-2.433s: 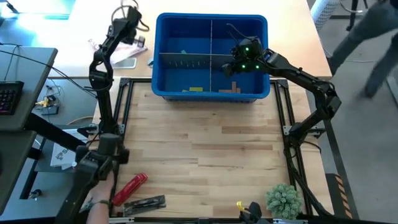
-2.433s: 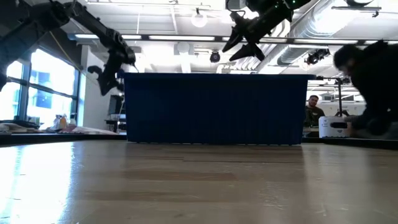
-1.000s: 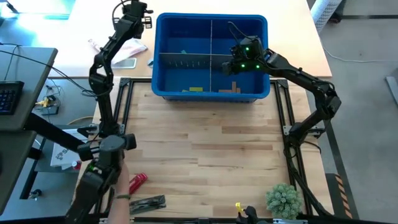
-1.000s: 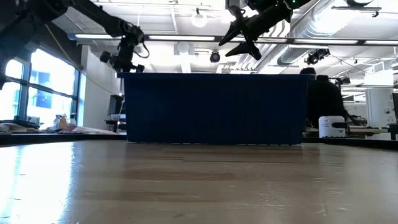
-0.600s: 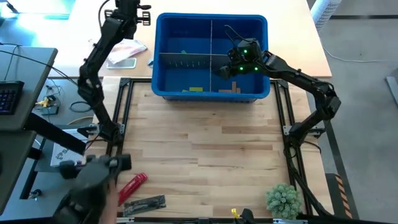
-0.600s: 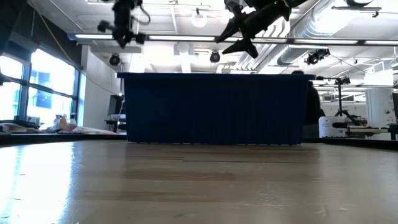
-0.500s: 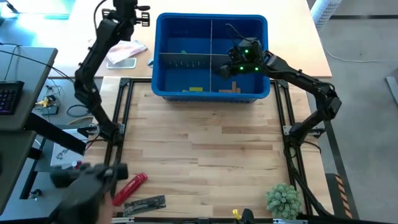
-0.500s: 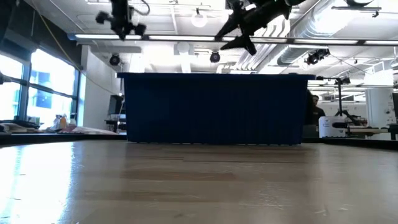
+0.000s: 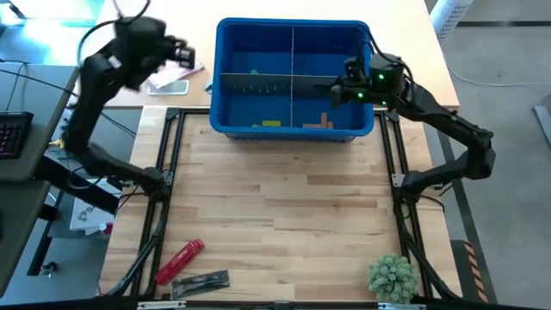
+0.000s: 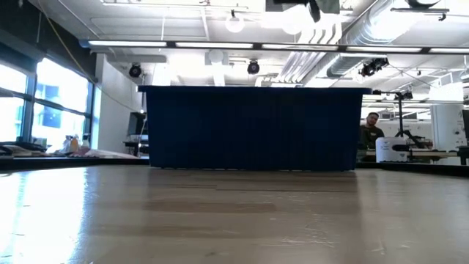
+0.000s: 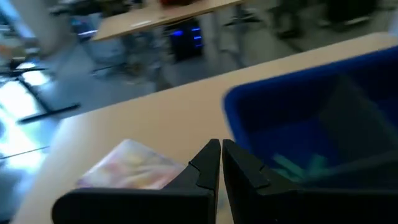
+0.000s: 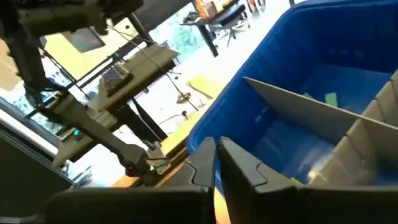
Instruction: Sort blocks
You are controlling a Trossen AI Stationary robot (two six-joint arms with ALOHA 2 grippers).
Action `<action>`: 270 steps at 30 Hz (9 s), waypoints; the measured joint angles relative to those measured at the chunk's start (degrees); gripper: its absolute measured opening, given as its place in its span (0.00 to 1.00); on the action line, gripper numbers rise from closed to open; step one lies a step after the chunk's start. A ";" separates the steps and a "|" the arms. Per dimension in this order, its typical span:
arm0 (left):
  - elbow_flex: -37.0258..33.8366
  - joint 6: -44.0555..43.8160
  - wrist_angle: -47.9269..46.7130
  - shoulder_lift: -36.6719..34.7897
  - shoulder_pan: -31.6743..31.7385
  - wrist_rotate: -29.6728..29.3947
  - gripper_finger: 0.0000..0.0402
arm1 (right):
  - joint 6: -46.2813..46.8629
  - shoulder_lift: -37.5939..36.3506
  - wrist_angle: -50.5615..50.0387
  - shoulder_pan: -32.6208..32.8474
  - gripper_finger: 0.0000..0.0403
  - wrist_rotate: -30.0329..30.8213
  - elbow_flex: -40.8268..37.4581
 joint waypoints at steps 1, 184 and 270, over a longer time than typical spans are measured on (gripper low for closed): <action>0.00 -0.70 -1.00 -1.46 -1.80 1.00 0.00 | 0.45 -0.47 -0.04 1.29 0.01 0.98 0.00; -69.55 55.33 67.02 -4.98 77.41 71.00 0.00 | 5.36 -0.97 -1.29 12.93 0.01 12.17 -0.02; -63.52 107.65 88.84 30.70 58.19 39.50 0.00 | 5.36 -0.98 -1.65 12.95 0.01 11.97 -0.02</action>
